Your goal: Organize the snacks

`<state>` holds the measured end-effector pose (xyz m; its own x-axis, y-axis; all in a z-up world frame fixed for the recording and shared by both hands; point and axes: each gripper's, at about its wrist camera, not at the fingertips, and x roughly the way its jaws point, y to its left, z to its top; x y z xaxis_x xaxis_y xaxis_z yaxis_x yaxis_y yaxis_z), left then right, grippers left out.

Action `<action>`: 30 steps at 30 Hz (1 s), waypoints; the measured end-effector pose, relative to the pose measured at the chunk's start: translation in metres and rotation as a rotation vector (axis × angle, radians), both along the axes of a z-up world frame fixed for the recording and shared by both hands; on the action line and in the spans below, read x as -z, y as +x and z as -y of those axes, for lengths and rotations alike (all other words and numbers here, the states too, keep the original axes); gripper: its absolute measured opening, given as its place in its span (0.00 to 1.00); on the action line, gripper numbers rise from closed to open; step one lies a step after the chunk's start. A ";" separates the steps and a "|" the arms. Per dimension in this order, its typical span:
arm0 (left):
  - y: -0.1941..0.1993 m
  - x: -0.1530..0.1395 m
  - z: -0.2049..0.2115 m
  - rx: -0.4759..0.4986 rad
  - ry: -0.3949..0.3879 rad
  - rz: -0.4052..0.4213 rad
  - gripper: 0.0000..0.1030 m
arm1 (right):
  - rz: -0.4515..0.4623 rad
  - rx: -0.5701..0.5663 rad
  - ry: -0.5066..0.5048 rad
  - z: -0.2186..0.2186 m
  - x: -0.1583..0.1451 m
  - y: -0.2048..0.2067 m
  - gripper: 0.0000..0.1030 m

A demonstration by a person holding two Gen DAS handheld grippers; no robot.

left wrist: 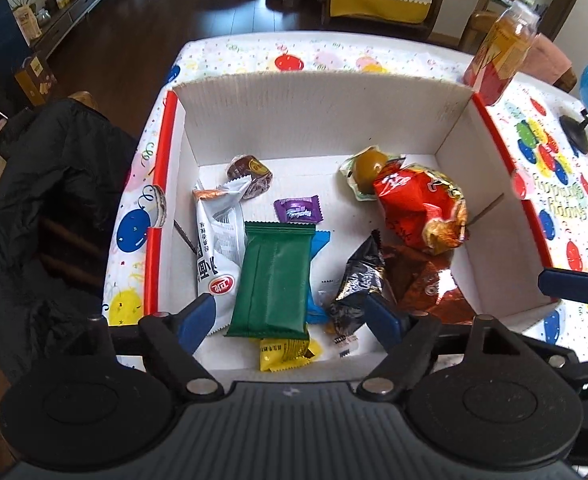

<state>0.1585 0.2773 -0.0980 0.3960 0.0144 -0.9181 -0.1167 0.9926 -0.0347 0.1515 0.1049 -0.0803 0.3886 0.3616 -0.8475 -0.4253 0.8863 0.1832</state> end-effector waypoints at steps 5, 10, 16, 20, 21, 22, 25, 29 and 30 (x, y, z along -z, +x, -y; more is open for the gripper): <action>-0.020 -0.019 0.000 0.000 0.001 0.056 0.80 | 0.037 0.005 0.036 0.010 -0.015 -0.014 0.87; -0.043 -0.042 0.001 0.000 0.007 0.123 0.83 | 0.087 0.010 0.080 0.019 -0.033 -0.031 0.95; -0.074 -0.067 0.000 0.003 0.004 0.208 0.88 | 0.193 0.029 0.150 0.033 -0.055 -0.056 1.00; -0.093 -0.081 0.000 0.005 -0.018 0.256 0.96 | 0.299 0.058 0.200 0.044 -0.063 -0.078 1.00; -0.098 -0.084 0.000 0.007 -0.027 0.264 0.96 | 0.323 0.066 0.208 0.048 -0.064 -0.083 1.00; -0.102 -0.087 0.000 0.005 -0.035 0.272 0.96 | 0.344 0.074 0.213 0.050 -0.064 -0.088 1.00; -0.114 -0.092 0.003 0.000 -0.034 0.292 0.97 | 0.379 0.093 0.216 0.055 -0.063 -0.100 1.00; -0.128 -0.093 0.005 -0.014 -0.043 0.302 0.97 | 0.382 0.125 0.221 0.061 -0.061 -0.110 1.00; -0.131 -0.094 0.005 -0.018 -0.045 0.307 0.97 | 0.382 0.131 0.216 0.062 -0.061 -0.112 1.00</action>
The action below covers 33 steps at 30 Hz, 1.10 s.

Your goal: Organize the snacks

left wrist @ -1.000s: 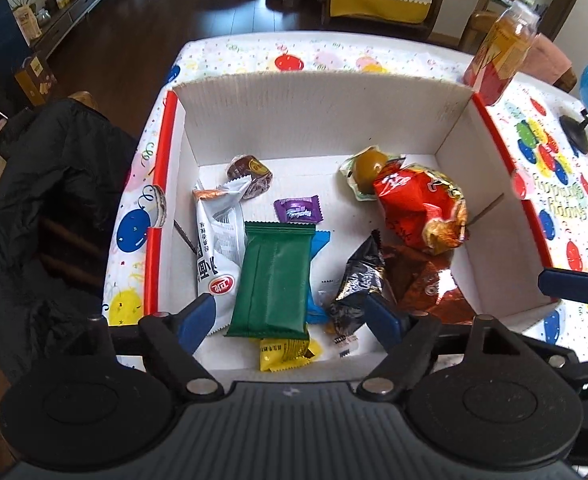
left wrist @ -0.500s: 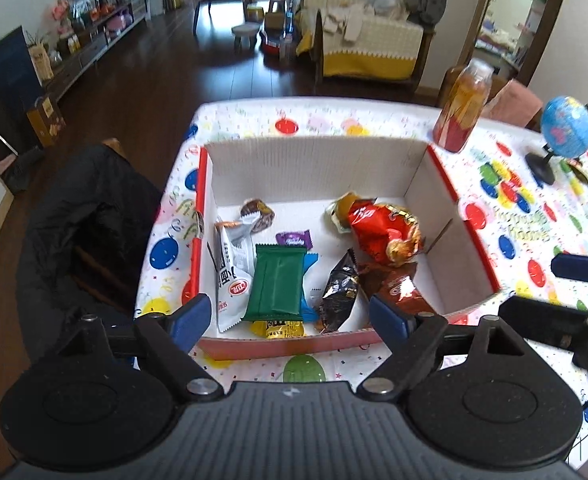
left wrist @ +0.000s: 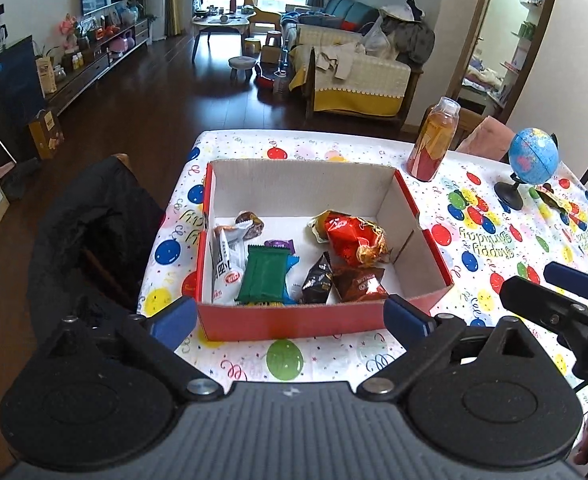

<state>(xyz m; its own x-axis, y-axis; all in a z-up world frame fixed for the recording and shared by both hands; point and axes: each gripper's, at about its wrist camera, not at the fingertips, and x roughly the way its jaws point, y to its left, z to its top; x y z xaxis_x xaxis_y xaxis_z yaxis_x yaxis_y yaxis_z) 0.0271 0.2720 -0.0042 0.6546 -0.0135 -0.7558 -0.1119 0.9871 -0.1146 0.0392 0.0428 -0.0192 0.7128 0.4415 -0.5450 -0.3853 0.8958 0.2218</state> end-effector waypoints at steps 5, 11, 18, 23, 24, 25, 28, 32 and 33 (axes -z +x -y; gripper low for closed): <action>-0.013 -0.004 0.006 -0.019 0.016 0.025 0.97 | 0.010 0.012 -0.004 0.002 -0.004 -0.007 1.00; -0.018 -0.010 0.014 -0.033 0.049 0.051 0.97 | 0.060 0.030 -0.017 -0.002 -0.009 -0.016 1.00; -0.018 -0.013 0.013 -0.067 0.059 0.062 0.97 | 0.064 0.031 -0.028 -0.003 -0.009 -0.014 1.00; -0.019 -0.013 0.011 -0.082 0.050 0.073 0.97 | 0.043 0.048 -0.038 -0.004 -0.006 -0.013 0.99; -0.020 -0.014 0.012 -0.080 0.048 0.077 0.97 | 0.041 0.048 -0.041 -0.004 -0.006 -0.012 0.99; -0.019 -0.014 0.012 -0.080 0.050 0.079 0.97 | 0.039 0.042 -0.038 -0.004 -0.006 -0.012 0.99; -0.019 -0.014 0.014 -0.079 0.050 0.077 0.97 | 0.047 0.025 -0.042 -0.006 -0.006 -0.013 0.99; -0.020 -0.014 0.016 -0.082 0.052 0.073 0.97 | 0.043 0.015 -0.038 -0.006 -0.006 -0.013 0.99; -0.020 -0.014 0.016 -0.082 0.054 0.072 0.97 | 0.039 0.014 -0.036 -0.005 -0.006 -0.012 0.99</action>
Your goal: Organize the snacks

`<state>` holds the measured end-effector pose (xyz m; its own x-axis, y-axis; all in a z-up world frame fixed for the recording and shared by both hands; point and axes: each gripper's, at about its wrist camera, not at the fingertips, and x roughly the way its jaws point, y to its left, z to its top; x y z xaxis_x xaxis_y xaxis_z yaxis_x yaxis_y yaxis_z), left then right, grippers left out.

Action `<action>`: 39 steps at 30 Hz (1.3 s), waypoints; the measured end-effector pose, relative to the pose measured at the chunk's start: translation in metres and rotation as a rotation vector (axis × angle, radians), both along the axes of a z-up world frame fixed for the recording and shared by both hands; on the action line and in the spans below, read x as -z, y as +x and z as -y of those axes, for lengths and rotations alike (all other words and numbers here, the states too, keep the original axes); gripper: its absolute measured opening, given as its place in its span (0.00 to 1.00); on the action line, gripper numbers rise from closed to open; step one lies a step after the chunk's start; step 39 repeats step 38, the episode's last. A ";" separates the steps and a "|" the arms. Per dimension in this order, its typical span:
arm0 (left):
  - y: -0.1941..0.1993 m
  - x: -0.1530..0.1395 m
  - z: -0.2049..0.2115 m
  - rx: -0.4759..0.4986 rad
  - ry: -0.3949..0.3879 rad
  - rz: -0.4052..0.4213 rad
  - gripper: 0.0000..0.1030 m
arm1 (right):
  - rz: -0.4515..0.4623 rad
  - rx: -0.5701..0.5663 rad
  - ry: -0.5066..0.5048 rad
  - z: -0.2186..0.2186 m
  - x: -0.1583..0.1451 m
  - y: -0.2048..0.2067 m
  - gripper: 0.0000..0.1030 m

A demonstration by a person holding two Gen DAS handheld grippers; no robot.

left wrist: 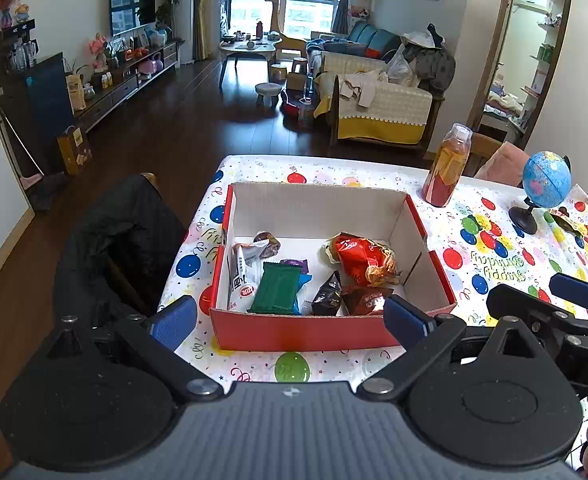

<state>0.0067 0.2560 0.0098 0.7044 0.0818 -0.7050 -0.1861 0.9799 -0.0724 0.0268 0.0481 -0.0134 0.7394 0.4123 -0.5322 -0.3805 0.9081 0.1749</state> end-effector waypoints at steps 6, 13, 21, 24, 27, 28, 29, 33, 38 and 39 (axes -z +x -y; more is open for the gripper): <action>-0.001 0.000 0.001 0.002 0.001 0.000 0.97 | -0.019 0.012 0.000 0.002 0.001 0.002 0.99; -0.001 0.000 0.001 0.004 0.003 0.002 0.97 | -0.022 0.016 -0.007 0.001 0.000 0.001 0.99; -0.006 -0.002 0.003 0.013 0.013 0.022 0.97 | -0.017 0.032 -0.007 0.004 0.000 -0.001 0.99; -0.008 -0.003 0.002 0.019 0.012 0.027 0.97 | -0.024 0.050 -0.009 0.005 0.000 0.000 0.99; -0.009 -0.005 0.002 0.028 0.014 0.031 0.97 | -0.038 0.071 -0.012 0.007 0.001 0.001 0.99; -0.009 -0.005 0.003 0.032 0.014 0.032 0.97 | -0.041 0.075 -0.012 0.007 0.002 0.001 0.99; -0.009 -0.005 0.003 0.036 0.013 0.032 0.97 | -0.043 0.078 -0.011 0.007 0.002 0.001 0.99; -0.009 -0.004 0.004 0.051 0.009 0.028 0.97 | -0.044 0.080 -0.012 0.008 0.003 0.001 0.99; -0.007 -0.003 0.005 0.053 0.005 0.014 0.97 | -0.050 0.084 -0.011 0.009 0.004 0.001 0.99; -0.007 -0.003 0.005 0.053 0.005 0.014 0.97 | -0.050 0.084 -0.011 0.009 0.004 0.001 0.99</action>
